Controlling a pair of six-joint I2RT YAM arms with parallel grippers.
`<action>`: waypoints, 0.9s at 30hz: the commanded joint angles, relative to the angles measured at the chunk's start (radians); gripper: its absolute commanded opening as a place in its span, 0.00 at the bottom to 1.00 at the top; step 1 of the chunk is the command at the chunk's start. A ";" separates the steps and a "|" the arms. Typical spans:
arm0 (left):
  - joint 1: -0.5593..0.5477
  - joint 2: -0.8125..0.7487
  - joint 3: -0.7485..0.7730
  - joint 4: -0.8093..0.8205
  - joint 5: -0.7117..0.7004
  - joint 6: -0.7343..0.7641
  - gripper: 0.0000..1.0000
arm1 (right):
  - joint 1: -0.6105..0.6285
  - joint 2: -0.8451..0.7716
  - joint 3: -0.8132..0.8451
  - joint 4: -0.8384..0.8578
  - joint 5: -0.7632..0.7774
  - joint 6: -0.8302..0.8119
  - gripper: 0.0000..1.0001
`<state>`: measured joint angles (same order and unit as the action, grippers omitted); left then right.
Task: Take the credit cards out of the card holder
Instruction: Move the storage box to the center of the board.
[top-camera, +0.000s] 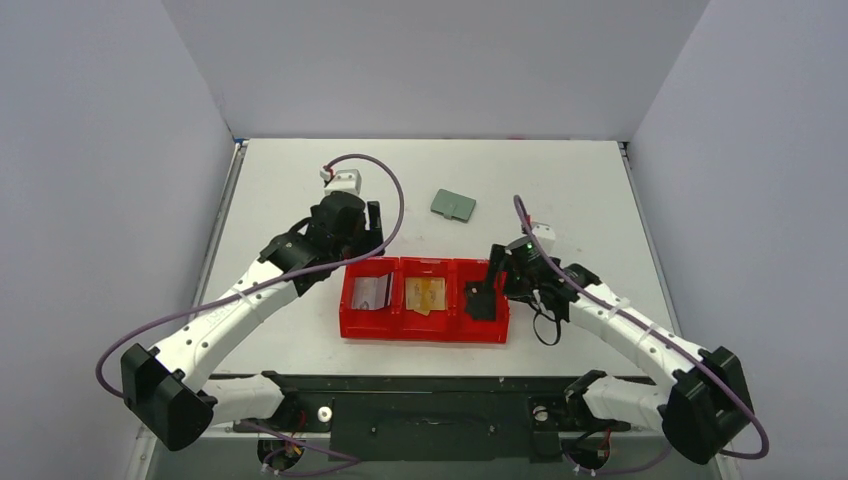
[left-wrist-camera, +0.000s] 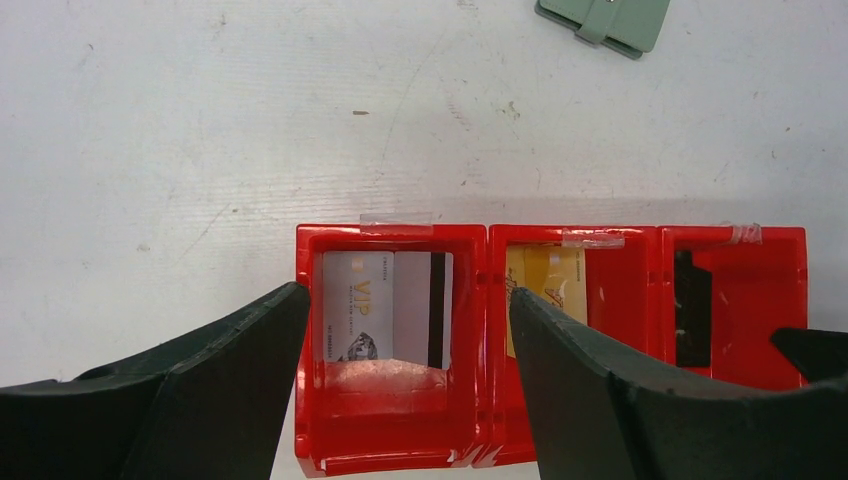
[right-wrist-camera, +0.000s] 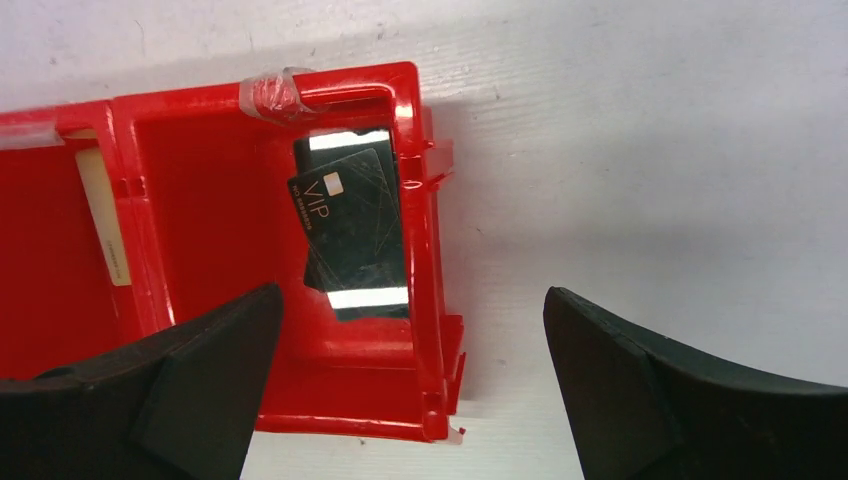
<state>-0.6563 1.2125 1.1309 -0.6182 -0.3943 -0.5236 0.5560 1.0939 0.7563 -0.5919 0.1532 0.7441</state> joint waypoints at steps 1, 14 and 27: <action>0.016 0.007 0.064 -0.015 0.020 -0.013 0.71 | 0.036 0.113 0.051 0.072 0.031 -0.004 0.99; 0.067 0.012 0.108 -0.089 0.031 -0.007 0.72 | 0.060 0.402 0.210 0.139 -0.005 -0.069 0.96; 0.123 -0.020 0.117 -0.113 0.052 -0.009 0.72 | 0.197 0.639 0.452 0.144 -0.054 0.007 0.95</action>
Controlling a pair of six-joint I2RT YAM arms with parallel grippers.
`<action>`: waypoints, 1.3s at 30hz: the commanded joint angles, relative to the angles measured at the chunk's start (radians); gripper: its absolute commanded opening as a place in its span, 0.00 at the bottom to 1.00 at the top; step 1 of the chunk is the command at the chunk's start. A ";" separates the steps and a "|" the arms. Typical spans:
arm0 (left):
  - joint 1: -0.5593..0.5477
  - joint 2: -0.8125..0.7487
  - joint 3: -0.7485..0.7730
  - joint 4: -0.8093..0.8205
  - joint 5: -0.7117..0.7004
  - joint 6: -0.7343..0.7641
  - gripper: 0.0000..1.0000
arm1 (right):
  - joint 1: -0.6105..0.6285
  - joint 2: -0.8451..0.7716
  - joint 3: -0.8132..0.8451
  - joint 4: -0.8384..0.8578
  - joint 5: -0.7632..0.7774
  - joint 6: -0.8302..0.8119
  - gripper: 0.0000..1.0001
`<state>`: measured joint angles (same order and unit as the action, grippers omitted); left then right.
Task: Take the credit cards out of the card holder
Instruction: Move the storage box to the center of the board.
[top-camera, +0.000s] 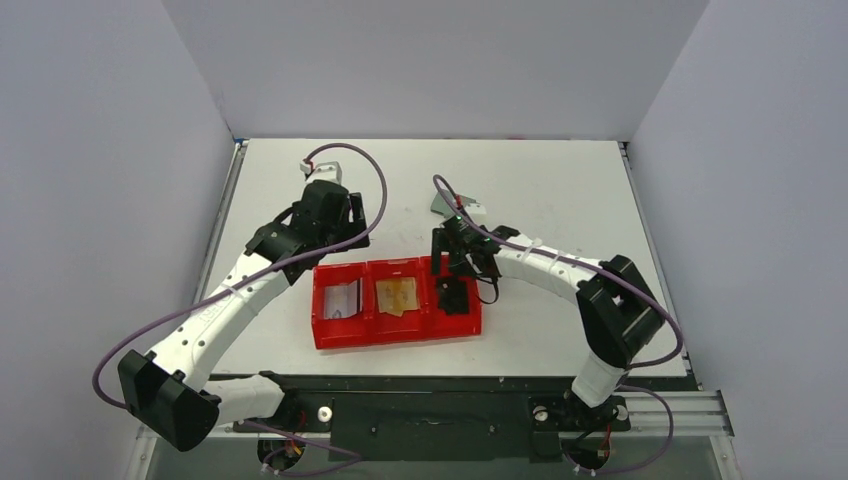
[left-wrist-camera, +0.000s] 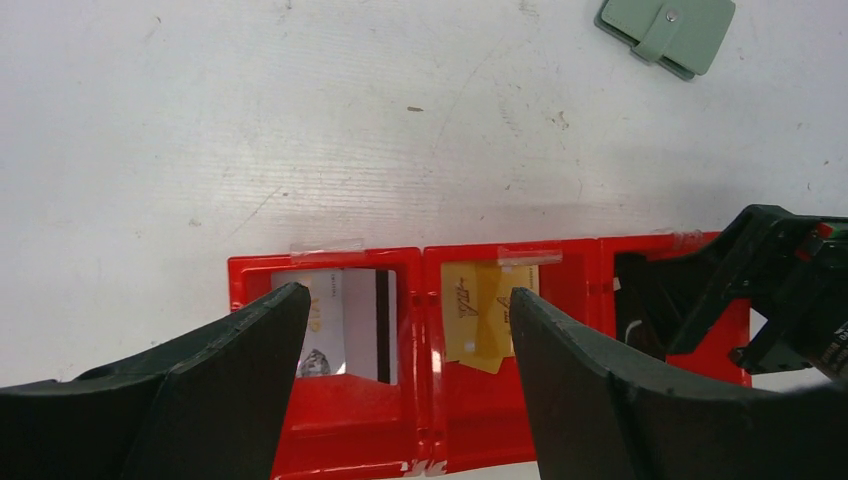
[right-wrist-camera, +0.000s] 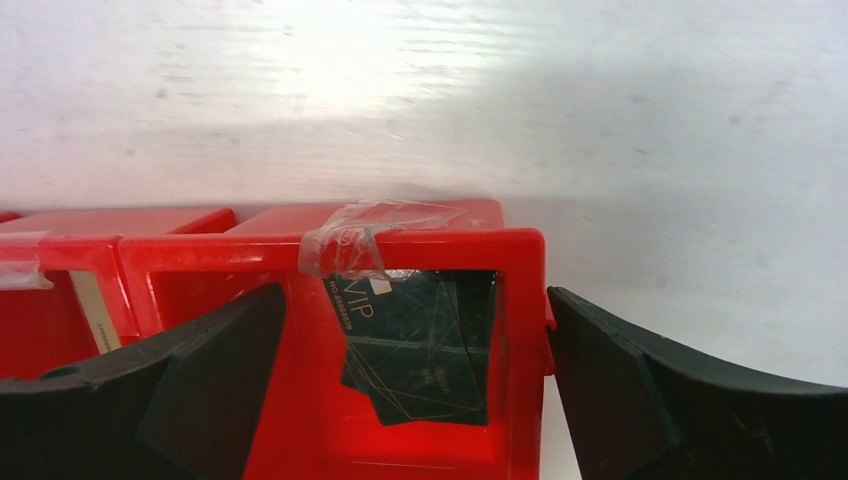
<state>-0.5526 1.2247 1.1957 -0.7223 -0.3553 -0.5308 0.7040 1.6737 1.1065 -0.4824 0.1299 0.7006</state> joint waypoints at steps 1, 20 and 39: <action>0.024 -0.034 0.055 -0.014 0.016 -0.003 0.72 | 0.058 0.073 0.117 0.031 -0.030 0.070 0.95; 0.125 -0.083 -0.169 -0.048 0.095 -0.187 0.72 | 0.205 0.094 0.057 0.117 0.066 0.254 0.94; -0.010 0.031 -0.364 0.120 0.104 -0.366 0.72 | 0.209 0.042 0.007 0.187 0.040 0.260 0.94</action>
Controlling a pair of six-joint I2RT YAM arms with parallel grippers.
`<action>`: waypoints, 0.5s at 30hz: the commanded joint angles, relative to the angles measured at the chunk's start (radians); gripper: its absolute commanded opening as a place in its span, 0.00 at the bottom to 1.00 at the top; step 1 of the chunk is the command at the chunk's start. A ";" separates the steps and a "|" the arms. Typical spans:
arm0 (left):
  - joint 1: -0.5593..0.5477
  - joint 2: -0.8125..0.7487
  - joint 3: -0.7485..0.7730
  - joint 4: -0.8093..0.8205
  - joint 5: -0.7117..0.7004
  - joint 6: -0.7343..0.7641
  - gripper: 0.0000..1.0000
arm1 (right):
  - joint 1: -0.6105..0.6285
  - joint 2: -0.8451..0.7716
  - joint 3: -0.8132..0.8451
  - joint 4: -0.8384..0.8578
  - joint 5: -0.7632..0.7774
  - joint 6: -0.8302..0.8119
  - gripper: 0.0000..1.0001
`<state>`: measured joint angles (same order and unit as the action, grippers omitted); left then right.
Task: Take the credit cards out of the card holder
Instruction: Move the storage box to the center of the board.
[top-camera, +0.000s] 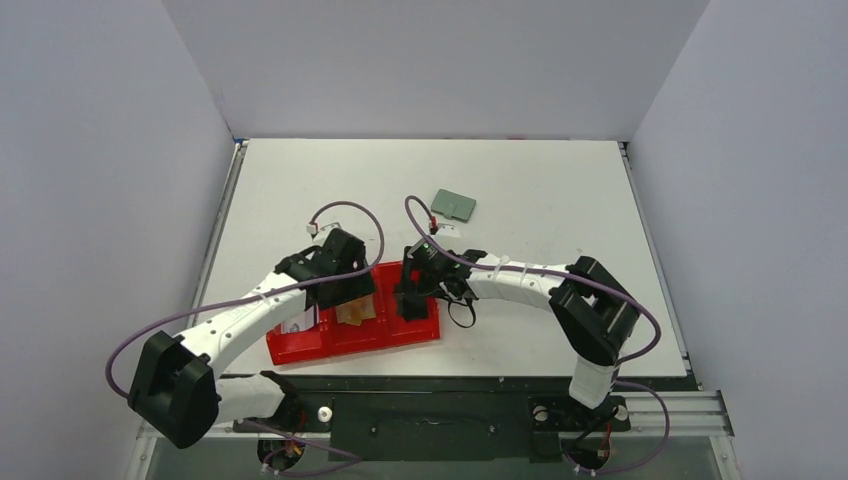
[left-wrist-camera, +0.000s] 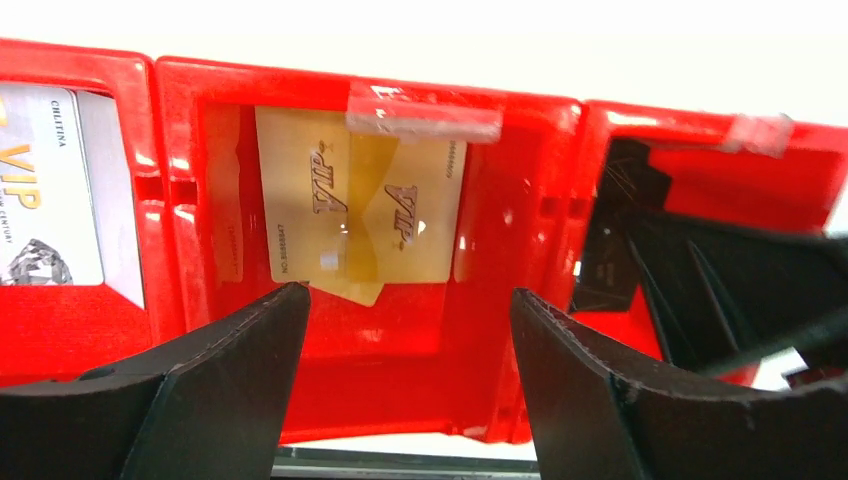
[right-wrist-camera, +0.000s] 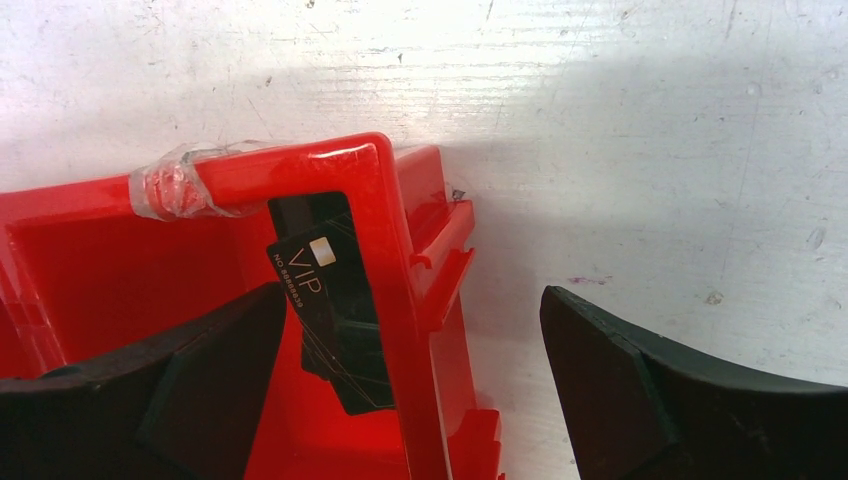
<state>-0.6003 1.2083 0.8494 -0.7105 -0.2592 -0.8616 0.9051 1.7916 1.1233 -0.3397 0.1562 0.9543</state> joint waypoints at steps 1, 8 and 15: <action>0.061 0.056 -0.021 0.120 0.011 -0.033 0.71 | 0.007 -0.086 -0.016 0.046 0.021 0.005 0.94; 0.187 0.156 -0.015 0.200 0.024 -0.034 0.72 | -0.019 -0.198 -0.022 0.014 0.043 -0.024 0.94; 0.314 0.266 0.068 0.244 0.012 -0.069 0.72 | -0.052 -0.256 -0.009 -0.013 0.030 -0.058 0.94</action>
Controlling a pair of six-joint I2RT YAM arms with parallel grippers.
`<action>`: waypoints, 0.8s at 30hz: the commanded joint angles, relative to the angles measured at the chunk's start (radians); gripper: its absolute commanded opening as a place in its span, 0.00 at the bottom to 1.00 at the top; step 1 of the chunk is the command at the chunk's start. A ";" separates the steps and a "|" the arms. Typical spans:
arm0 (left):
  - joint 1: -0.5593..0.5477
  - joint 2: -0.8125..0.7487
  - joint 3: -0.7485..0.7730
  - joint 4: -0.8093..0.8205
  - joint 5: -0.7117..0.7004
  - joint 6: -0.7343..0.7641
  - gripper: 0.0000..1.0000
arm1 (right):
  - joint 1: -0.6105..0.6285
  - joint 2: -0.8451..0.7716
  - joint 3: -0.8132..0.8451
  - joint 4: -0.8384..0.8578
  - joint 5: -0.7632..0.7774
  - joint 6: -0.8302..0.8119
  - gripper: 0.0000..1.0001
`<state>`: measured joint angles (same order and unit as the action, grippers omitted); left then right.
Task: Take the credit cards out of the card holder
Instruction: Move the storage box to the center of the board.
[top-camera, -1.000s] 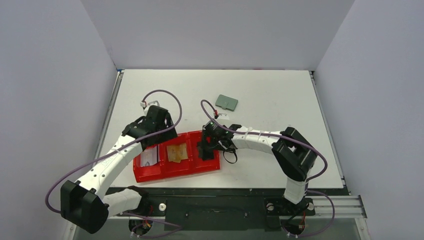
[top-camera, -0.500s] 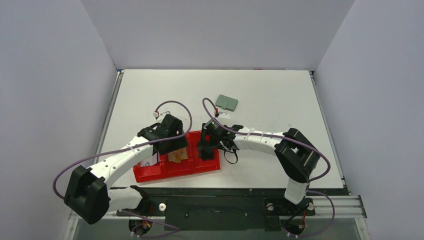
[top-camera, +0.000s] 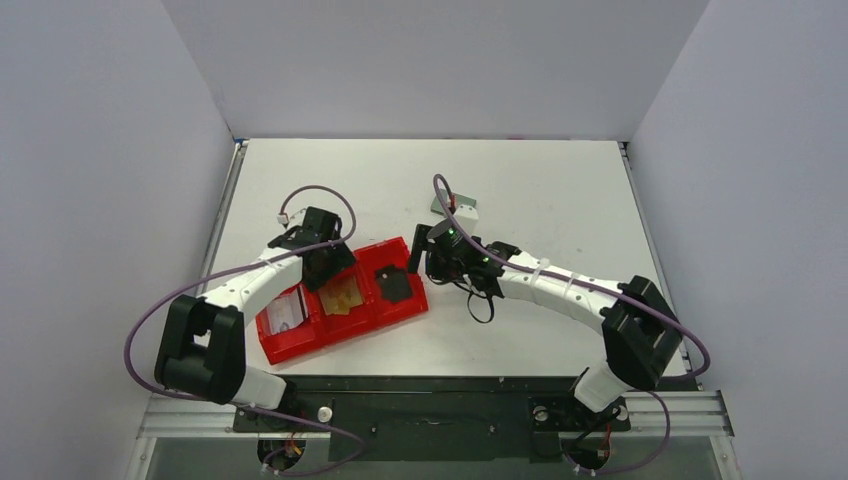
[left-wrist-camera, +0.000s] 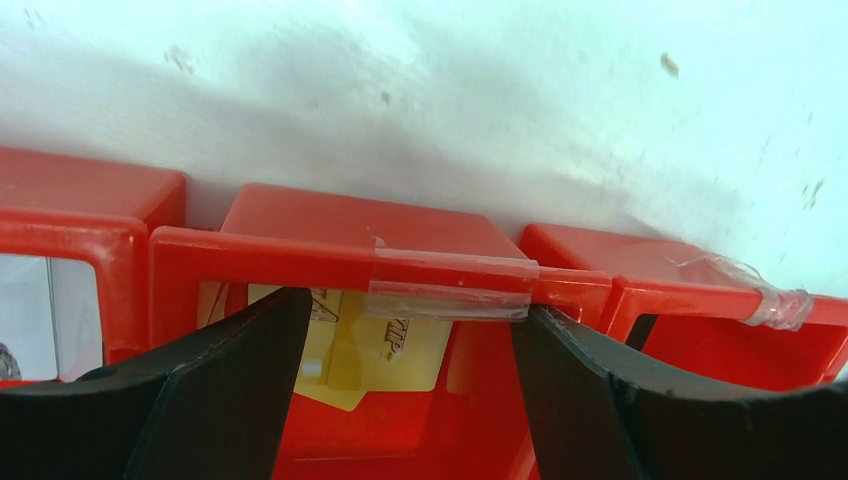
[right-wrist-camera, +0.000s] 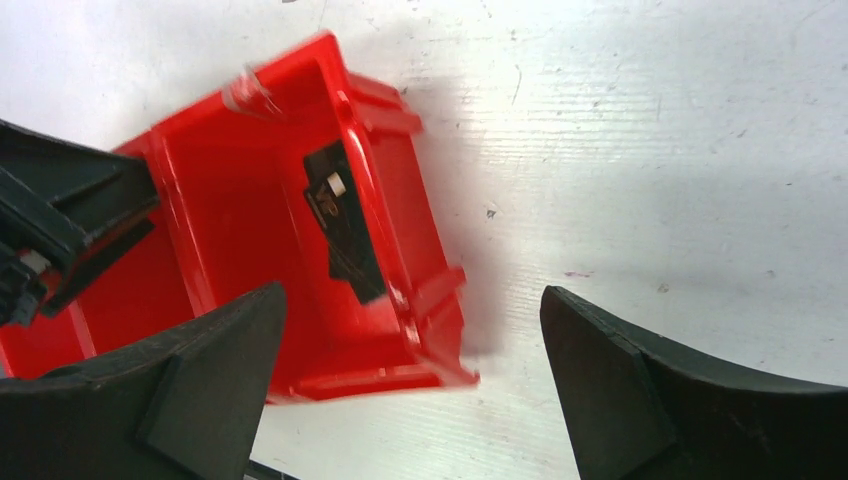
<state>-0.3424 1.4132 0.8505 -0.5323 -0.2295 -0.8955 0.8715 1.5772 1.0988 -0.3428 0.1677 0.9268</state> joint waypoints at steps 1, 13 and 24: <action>0.079 0.087 0.077 0.068 -0.020 -0.035 0.72 | -0.025 -0.045 0.017 -0.014 0.016 -0.037 0.94; 0.286 0.274 0.281 0.004 -0.048 0.005 0.72 | -0.088 -0.093 -0.038 -0.032 -0.002 -0.076 0.94; 0.367 0.223 0.314 -0.010 -0.024 0.094 0.72 | -0.169 -0.118 -0.082 -0.032 -0.010 -0.100 0.94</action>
<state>0.0288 1.6855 1.1233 -0.5331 -0.2573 -0.8745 0.7361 1.5093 1.0229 -0.3832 0.1577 0.8486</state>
